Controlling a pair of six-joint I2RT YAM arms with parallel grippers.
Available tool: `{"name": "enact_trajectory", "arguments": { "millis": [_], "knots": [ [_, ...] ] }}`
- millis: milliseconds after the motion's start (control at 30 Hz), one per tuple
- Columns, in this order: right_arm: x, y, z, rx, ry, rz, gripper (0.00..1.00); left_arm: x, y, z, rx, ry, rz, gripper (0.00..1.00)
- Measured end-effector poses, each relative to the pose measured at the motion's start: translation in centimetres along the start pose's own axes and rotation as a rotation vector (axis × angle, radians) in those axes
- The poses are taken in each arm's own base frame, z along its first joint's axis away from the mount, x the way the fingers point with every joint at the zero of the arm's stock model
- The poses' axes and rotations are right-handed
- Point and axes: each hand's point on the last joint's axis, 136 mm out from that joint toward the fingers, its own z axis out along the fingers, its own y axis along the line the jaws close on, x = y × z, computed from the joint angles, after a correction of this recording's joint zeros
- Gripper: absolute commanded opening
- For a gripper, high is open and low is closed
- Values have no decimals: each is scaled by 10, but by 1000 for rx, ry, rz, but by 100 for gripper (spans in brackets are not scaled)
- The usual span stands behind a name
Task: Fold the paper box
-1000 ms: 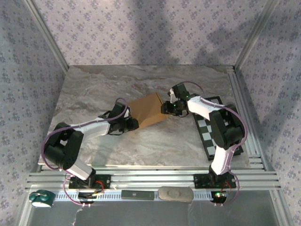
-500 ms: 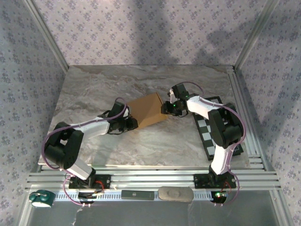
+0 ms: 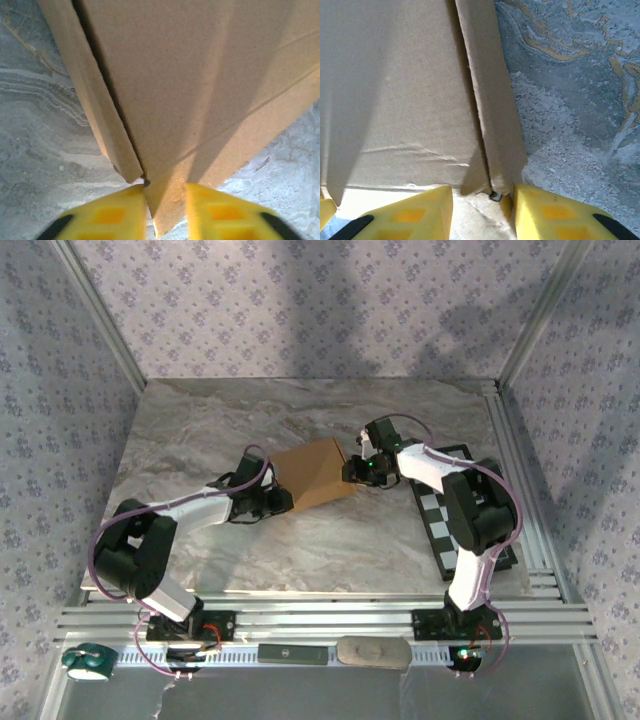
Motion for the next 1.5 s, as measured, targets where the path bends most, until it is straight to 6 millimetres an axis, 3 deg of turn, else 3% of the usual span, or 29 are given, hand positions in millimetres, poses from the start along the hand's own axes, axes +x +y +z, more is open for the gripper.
{"name": "enact_trajectory", "arguments": {
  "millis": [667, 833, 1000, 1100, 1233, 1500],
  "knots": [
    [-6, 1, -6, 24, -16, -18, 40, -3, 5, -16, -103, -12, 55, 42],
    [2, -1, -22, 36, -51, -28, 42, -23, 0, -35, -129, -76, 71, 50],
    [0, -6, -25, 23, -75, -21, 43, -62, 11, -47, -158, -151, 40, 55],
    [-2, -5, -25, 8, -83, -25, 45, -76, 24, -40, -189, -149, 18, 56],
    [-6, -1, -25, -11, -95, -38, 45, -80, 39, -22, -223, -112, 11, 57],
    [-6, -5, -16, -24, -87, -40, 46, -91, 47, -7, -233, -98, 2, 57]
  ]
}}
